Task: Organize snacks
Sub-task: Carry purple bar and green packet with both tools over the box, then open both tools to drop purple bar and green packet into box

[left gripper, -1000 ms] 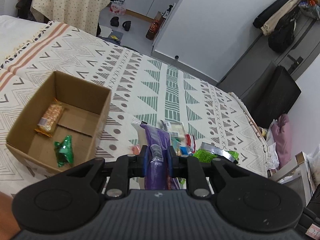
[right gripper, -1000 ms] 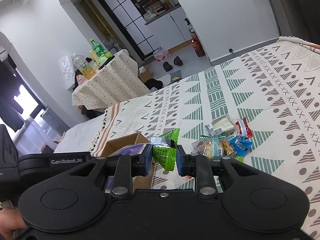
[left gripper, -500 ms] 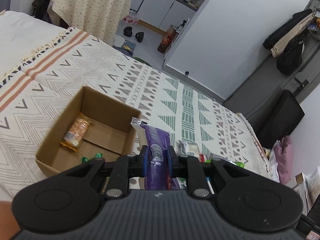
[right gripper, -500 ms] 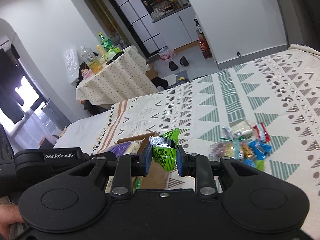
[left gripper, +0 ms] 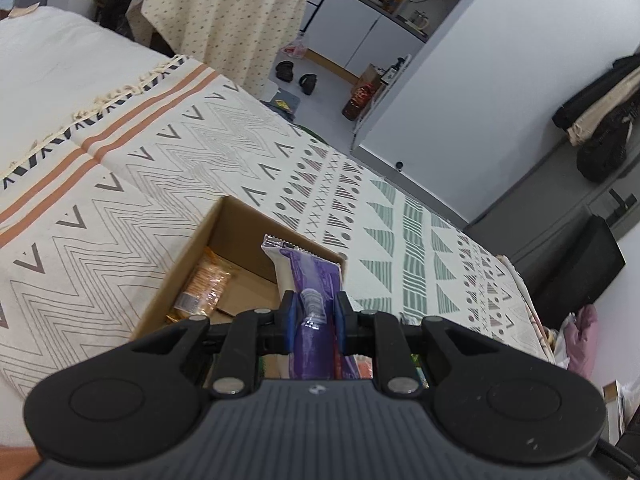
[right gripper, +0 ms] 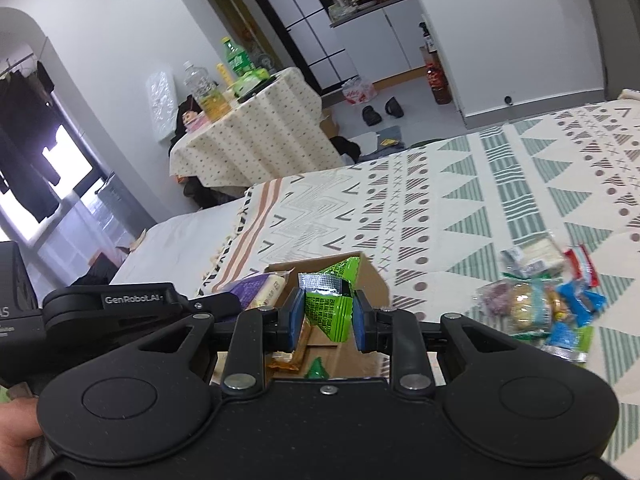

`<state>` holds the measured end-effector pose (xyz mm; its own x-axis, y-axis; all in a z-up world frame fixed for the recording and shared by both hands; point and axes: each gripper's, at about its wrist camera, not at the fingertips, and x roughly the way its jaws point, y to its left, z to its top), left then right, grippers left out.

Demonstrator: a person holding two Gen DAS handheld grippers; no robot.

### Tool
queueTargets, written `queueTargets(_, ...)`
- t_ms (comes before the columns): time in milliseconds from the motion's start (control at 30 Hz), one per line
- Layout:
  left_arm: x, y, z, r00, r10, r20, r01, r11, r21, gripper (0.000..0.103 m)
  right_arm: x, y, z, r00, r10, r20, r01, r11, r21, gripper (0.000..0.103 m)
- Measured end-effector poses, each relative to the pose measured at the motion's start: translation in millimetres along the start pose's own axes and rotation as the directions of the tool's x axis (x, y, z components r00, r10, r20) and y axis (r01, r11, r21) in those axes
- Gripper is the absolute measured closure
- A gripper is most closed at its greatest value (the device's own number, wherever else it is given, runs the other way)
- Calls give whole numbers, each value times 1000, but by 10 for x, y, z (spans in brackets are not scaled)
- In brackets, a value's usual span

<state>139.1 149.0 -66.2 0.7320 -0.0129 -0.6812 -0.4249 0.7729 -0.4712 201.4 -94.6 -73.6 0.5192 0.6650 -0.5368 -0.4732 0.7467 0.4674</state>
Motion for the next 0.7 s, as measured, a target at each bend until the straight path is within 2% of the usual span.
queueTargets(600, 537, 284, 304, 999, -41, -24, 40, 999, -36, 84, 745, 290, 190, 998, -4, -65, 2, 1000, -27, 77)
queueTargets(700, 494, 276, 288, 999, -37, -4, 37, 999, -8, 77, 825, 253, 180, 997, -5, -78, 4, 1000, -9, 61)
